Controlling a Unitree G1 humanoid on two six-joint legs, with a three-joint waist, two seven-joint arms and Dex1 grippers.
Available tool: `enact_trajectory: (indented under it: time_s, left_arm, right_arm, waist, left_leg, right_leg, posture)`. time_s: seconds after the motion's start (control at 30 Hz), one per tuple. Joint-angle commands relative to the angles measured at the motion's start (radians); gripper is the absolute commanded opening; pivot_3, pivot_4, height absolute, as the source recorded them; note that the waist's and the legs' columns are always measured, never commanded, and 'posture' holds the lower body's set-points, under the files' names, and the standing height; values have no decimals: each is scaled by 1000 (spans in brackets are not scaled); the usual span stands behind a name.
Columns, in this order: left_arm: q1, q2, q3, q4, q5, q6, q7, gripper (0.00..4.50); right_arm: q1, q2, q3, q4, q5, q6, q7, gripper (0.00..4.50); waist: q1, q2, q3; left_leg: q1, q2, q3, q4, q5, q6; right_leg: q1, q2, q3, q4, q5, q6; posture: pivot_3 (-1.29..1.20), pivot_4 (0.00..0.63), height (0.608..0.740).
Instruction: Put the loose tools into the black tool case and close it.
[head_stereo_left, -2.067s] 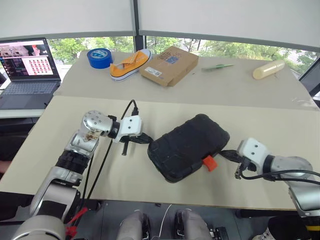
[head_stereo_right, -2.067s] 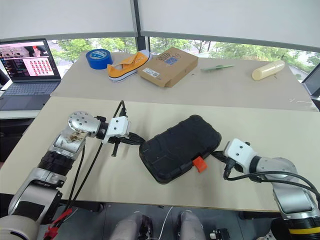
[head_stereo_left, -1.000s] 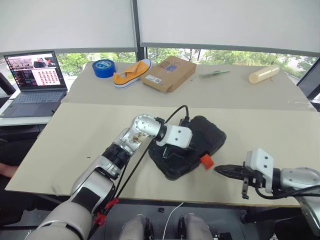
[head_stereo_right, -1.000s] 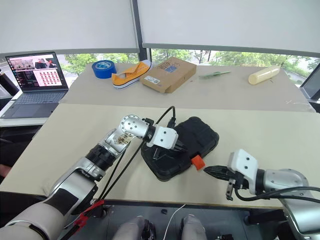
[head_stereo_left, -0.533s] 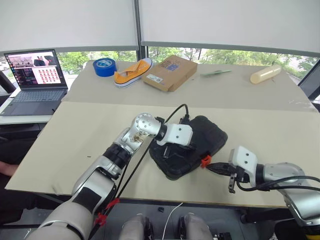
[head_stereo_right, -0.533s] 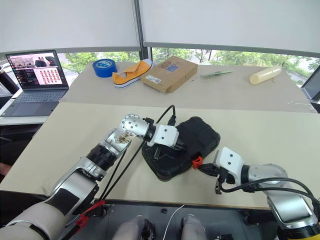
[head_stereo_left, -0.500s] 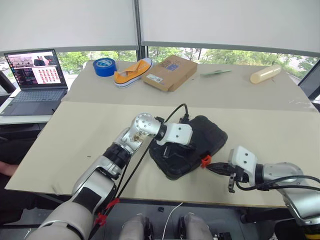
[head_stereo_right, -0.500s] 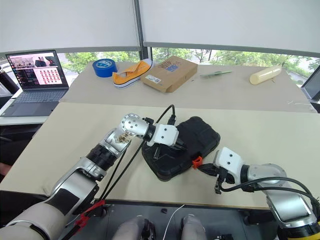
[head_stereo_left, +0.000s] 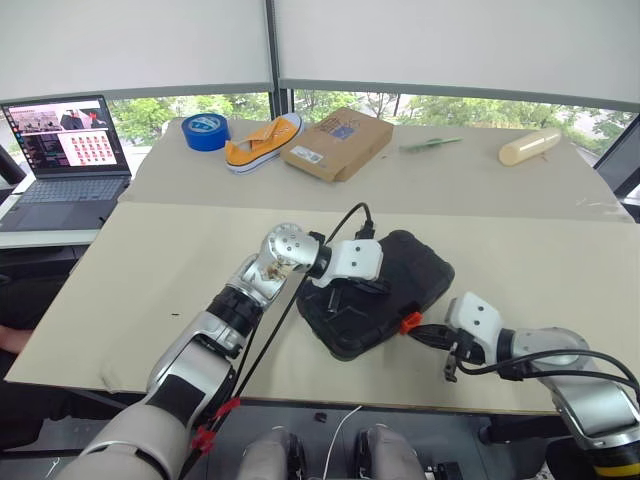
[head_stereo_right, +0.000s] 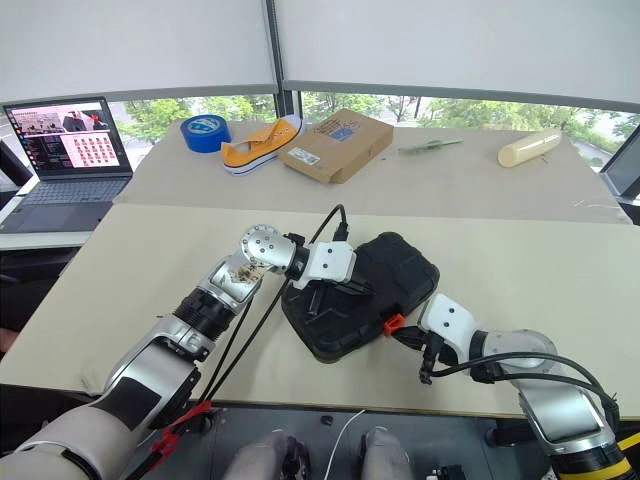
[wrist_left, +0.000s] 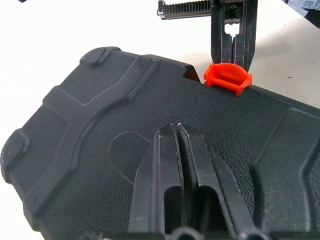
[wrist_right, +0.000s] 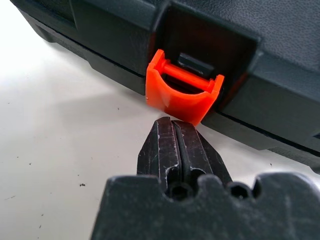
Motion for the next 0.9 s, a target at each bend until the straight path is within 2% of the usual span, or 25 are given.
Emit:
enact_trajectory:
  time_s: [0.03, 0.13, 0.27, 0.4, 0.53, 0.9]
  left_arm:
    - [19, 6, -21, 23, 35, -6, 1, 176]
    - [18, 11, -21, 30, 38, -16, -1, 176]
    - [16, 12, -24, 36, 42, -26, -2, 176]
    - [9, 4, -27, 43, 45, -32, 2, 176]
    - [8, 3, -26, 44, 45, -34, -1, 176]
    - [19, 14, -21, 37, 45, -35, -3, 176]
  right_arm:
    - [13, -35, -137, -136, 134, 62, 36, 0]
    - [4, -43, -226, -191, 259, 140, 48, 0]
    - [-32, -27, -241, -198, 305, 194, 0, 0]
    - [-17, -37, -134, -150, 189, 147, -29, 0]
    - [11, -33, -103, -115, 150, 109, -30, 0]
    - [113, -28, -278, -201, 284, 139, -18, 0]
  waist:
    - [1, 0, 0]
    - [0, 0, 0]
    - [0, -2, 1]
    - [1, -2, 1]
    - [1, -2, 1]
    - [2, -2, 1]
  left_leg:
    - [0, 0, 0, 0, 0, 0]
    - [-1, 0, 0, 0, 0, 1]
    - [0, 0, -2, 0, -1, 1]
    - [0, 0, -2, -2, -1, 1]
    - [-1, 0, -1, -4, -1, 1]
    - [0, 0, -2, -6, -1, 1]
  right_leg:
    - [0, 0, 0, 0, 0, 0]
    - [0, 0, 0, -1, 0, 0]
    - [1, 0, 0, -3, 0, -1]
    - [1, 0, 0, -5, 0, 0]
    - [1, 0, 0, -8, 1, 1]
    - [2, 0, -1, -10, 2, 2]
  posture:
    - [0, 150, 731]
    - [0, 150, 731]
    - [0, 150, 731]
    - [0, 150, 731]
    - [0, 150, 731]
    - [0, 150, 731]
